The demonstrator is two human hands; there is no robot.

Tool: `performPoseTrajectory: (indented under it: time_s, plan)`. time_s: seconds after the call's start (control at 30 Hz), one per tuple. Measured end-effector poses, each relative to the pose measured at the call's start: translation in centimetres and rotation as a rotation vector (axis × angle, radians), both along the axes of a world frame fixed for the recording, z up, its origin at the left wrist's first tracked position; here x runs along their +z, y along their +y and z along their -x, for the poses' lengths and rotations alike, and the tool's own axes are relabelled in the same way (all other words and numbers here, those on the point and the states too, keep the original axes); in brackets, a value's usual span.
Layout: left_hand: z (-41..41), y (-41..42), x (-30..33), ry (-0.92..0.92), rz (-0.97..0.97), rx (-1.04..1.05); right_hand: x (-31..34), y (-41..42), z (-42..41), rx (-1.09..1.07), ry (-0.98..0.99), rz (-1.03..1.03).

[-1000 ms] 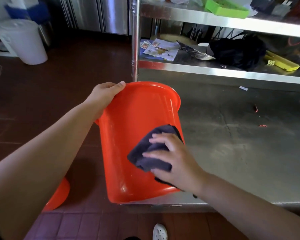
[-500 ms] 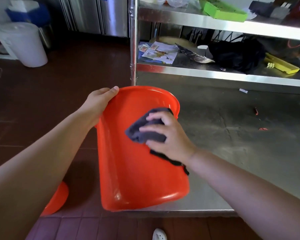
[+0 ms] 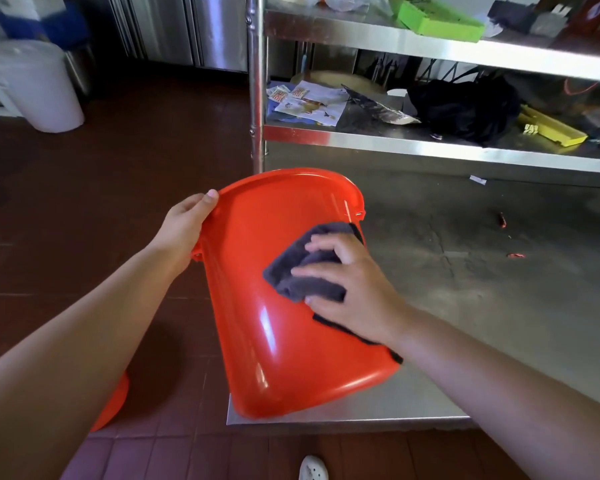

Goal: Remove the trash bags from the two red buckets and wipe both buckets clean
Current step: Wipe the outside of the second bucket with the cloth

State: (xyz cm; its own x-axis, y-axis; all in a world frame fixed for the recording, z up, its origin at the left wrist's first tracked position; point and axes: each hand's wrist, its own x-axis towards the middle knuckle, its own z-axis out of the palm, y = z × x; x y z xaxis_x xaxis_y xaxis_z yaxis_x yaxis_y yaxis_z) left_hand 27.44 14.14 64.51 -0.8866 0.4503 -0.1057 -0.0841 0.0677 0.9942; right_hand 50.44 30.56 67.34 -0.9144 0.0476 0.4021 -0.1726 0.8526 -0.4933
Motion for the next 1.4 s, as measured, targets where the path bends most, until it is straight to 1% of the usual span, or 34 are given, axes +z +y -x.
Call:
performPoseTrajectory:
  time_s: [0.1, 0.17, 0.27, 0.33, 0.4, 0.47, 0.5, 0.53, 0.57, 0.63, 0.77, 0.9, 0.93, 1.0, 1.1, 1.2, 1.27, 1.4]
  plan:
    - [0.3, -1.6, -1.0, 0.029, -0.023, -0.001, -1.6, -1.3, -3.9, 0.083, 0.002, 0.002]
    - [0.3, -2.4, -1.5, 0.047, -0.005, 0.008, -2.6, -1.7, -5.6, 0.124, 0.009, 0.014]
    - [-0.1, -2.2, -1.0, 0.128, 0.023, 0.092, -3.0, -2.3, -6.3, 0.125, 0.024, 0.017]
    - [-0.7, -1.0, 0.7, 0.273, 0.043, 0.124, -2.9, -2.7, -6.2, 0.119, 0.029, 0.002]
    - [-1.2, 0.9, 2.8, 0.481, 0.116, 0.069, -2.7, -3.4, -6.0, 0.122, 0.009, -0.024]
    - [-1.5, 3.3, 4.5, 0.689, 0.275, -0.03, -2.4, -4.1, -5.5, 0.132, -0.011, -0.056]
    - [-1.6, 4.2, 5.0, 0.755, 0.388, -0.063, -2.3, -4.3, -5.2, 0.14, -0.015, -0.07]
    - [-1.6, 4.9, 5.4, 0.781, 0.503, -0.082, -2.2, -4.4, -4.8, 0.152, -0.018, -0.079]
    - [-1.5, 5.3, 5.5, 0.782, 0.583, -0.092, -2.1, -4.3, -4.3, 0.168, -0.024, -0.078]
    - [-1.1, 5.5, 5.4, 0.775, 0.639, -0.102, -1.8, -3.8, -2.9, 0.188, -0.023, -0.059]
    - [-0.7, 5.3, 5.0, 0.771, 0.634, -0.111, -0.1, -1.4, 2.8, 0.093, 0.019, 0.021]
    - [-0.3, 5.1, 4.8, 0.752, 0.63, -0.088, 1.8, 1.6, 9.1, -0.136, 0.016, 0.212]
    - [-0.2, 4.9, 4.7, 0.738, 0.621, -0.075, 2.1, 1.9, 9.9, -0.161, 0.008, 0.244]
    - [-0.1, 4.2, 4.5, 0.714, 0.594, -0.048, 2.1, 1.6, 10.5, -0.154, -0.005, 0.24]
    - [-0.2, 3.1, 4.2, 0.647, 0.529, -0.039, 1.3, 0.2, 8.7, -0.117, -0.003, 0.188]
    - [0.2, 2.0, 4.0, 0.474, 0.456, -0.024, 0.1, -1.5, 4.5, -0.031, -0.003, 0.141]
    - [0.3, 1.5, 4.0, 0.397, 0.439, 0.002, -0.7, -2.6, 1.3, 0.012, -0.013, 0.138]
    - [0.3, 0.8, 3.8, 0.371, 0.457, 0.074, -2.4, -3.9, -4.1, 0.089, 0.007, 0.103]
